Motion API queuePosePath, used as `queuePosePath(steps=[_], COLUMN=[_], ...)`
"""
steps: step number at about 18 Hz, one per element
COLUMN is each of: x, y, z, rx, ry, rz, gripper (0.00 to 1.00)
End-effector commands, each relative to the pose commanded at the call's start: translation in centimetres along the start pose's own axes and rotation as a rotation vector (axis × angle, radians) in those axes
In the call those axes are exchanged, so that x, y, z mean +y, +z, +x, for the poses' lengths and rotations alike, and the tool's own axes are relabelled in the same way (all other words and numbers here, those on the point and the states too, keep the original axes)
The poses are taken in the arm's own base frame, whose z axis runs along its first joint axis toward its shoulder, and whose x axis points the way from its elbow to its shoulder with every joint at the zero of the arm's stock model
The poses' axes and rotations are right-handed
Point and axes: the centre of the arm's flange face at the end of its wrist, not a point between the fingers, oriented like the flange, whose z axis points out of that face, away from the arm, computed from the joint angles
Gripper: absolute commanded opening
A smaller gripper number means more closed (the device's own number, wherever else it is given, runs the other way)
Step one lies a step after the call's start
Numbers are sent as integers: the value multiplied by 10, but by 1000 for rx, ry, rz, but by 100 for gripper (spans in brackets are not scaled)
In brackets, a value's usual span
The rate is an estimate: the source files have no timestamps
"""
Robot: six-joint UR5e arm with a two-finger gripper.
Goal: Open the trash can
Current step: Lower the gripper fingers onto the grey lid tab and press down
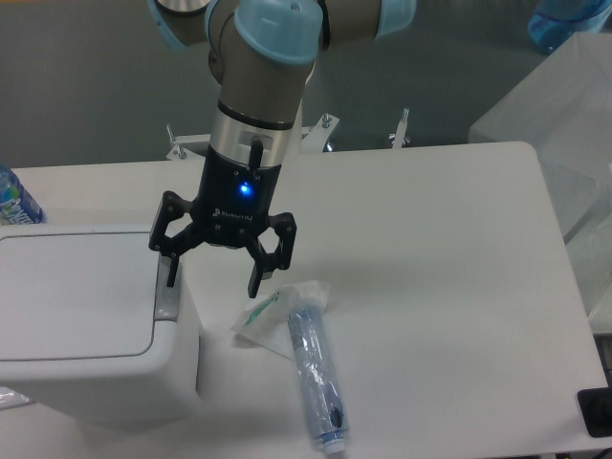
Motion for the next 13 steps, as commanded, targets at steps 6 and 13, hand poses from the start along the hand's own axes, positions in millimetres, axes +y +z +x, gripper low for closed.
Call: queuePosePath(steps=[6, 13], x=[0, 2], y=[7, 11], z=[-2, -4], rx=[0, -2], ry=[2, 2], rz=[-1, -8], gripper=[100, 100])
